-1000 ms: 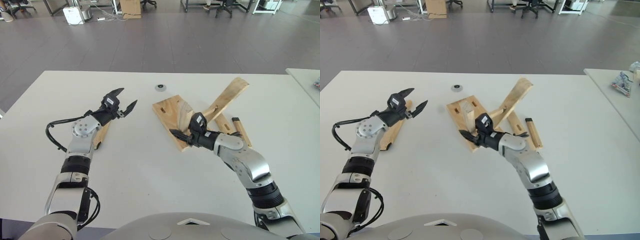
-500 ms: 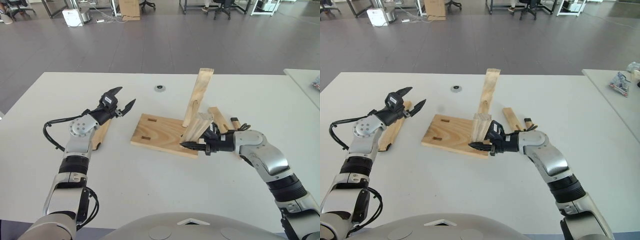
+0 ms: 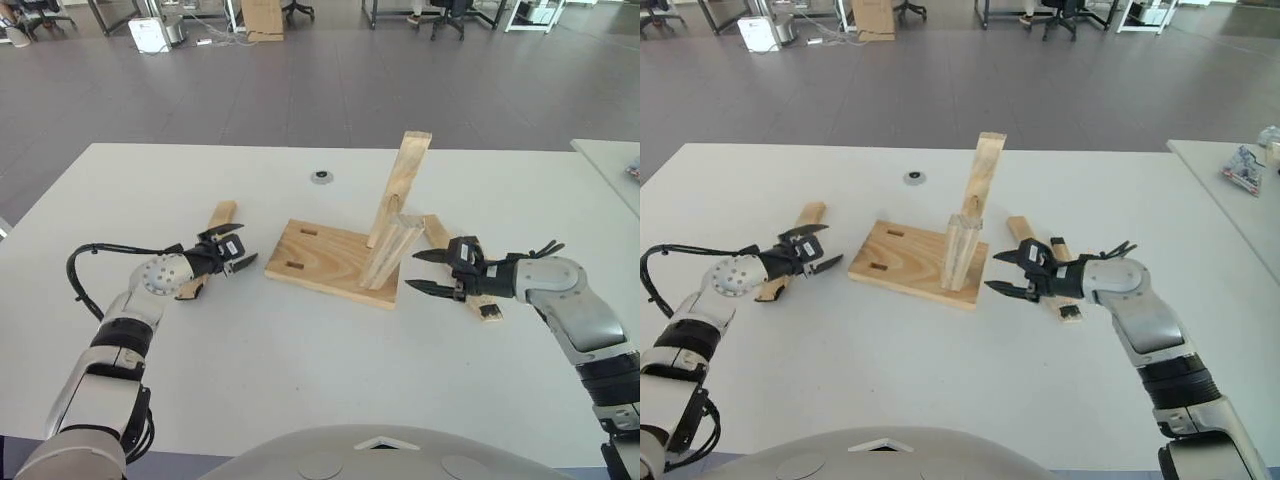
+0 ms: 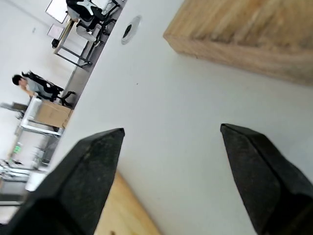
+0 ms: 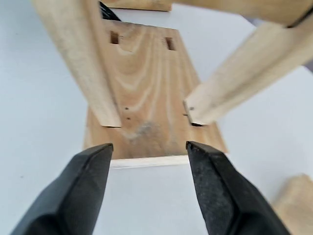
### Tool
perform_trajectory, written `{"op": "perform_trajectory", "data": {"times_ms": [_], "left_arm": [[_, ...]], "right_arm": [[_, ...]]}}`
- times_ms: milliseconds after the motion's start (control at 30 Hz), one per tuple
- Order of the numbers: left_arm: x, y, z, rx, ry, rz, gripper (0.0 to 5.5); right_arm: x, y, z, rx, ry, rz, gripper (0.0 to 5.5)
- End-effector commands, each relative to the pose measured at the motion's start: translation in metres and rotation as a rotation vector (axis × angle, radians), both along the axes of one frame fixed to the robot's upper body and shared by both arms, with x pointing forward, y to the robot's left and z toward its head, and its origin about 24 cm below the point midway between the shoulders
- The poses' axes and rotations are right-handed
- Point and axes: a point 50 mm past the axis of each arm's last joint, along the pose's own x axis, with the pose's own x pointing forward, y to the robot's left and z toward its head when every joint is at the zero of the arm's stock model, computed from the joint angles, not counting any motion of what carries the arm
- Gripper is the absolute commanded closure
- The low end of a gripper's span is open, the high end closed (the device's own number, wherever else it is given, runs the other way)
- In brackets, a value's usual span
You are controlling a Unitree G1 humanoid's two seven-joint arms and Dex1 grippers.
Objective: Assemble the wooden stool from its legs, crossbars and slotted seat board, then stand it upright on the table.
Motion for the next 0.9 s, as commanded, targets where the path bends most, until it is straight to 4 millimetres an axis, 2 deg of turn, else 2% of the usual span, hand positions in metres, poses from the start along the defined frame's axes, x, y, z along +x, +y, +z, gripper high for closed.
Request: {"op": "perform_trajectory", "data": {"times_ms": [33, 133, 233, 333, 400, 467, 500, 567, 633, 667, 700, 767, 800, 867, 900], "left_arm": [[-0.009, -0.016, -0.025, 0.044, 0.093, -0.086, 1.85], [-0.013, -0.033, -0.024, -0.005, 0.093, -0.179, 1.85], [-0.032, -0.040, -0.019, -0.045, 0.147, -0.325, 1.85], [-0.066, -0.030, -0.002, -0.110, 0.282, -0.420, 1.85], [-0.097, -0.025, 0.006, -0.144, 0.444, -0.480, 1.85], [-0.128, -0.023, 0.010, -0.152, 0.647, -0.521, 1.85], [-0.135, -0.021, 0.013, -0.135, 0.700, -0.526, 1.85], [-0.133, -0.012, 0.019, -0.102, 0.723, -0.493, 1.85], [-0.120, 0.008, 0.033, -0.057, 0.710, -0.421, 1.85], [-0.110, 0.016, 0.047, -0.066, 0.677, -0.382, 1.85], [-0.096, 0.017, 0.068, -0.153, 0.622, -0.341, 1.85], [-0.074, 0.016, 0.106, -0.353, 0.518, -0.301, 1.85], [-0.066, 0.021, 0.114, -0.357, 0.482, -0.279, 1.85], [-0.056, 0.037, 0.105, -0.226, 0.450, -0.202, 1.85], [-0.058, 0.039, 0.092, -0.149, 0.474, -0.194, 1.85]], "right_arm": [[-0.002, 0.007, -0.020, -0.063, 0.026, -0.031, 2.70], [0.001, 0.019, -0.044, -0.122, 0.039, -0.100, 2.70], [0.008, 0.026, -0.058, -0.135, 0.044, -0.145, 2.70], [0.020, 0.027, -0.061, -0.100, 0.022, -0.214, 2.70], [0.031, 0.023, -0.058, -0.099, -0.014, -0.259, 2.70], [0.046, 0.014, -0.051, -0.113, -0.065, -0.314, 2.70], [0.051, 0.008, -0.047, -0.121, -0.087, -0.339, 2.70], [0.058, -0.011, -0.039, -0.143, -0.128, -0.395, 2.70], [0.055, -0.038, -0.031, -0.184, -0.158, -0.453, 2.70], [0.049, -0.049, -0.029, -0.201, -0.160, -0.459, 2.70], [0.038, -0.050, -0.028, -0.190, -0.139, -0.425, 2.70], [0.013, -0.037, -0.028, -0.138, -0.063, -0.287, 2.70], [-0.001, -0.028, -0.027, -0.098, -0.024, -0.226, 2.70], [-0.024, -0.012, -0.024, -0.033, 0.043, -0.129, 2.70], [-0.032, -0.004, -0.022, -0.006, 0.070, -0.091, 2.70]]}}
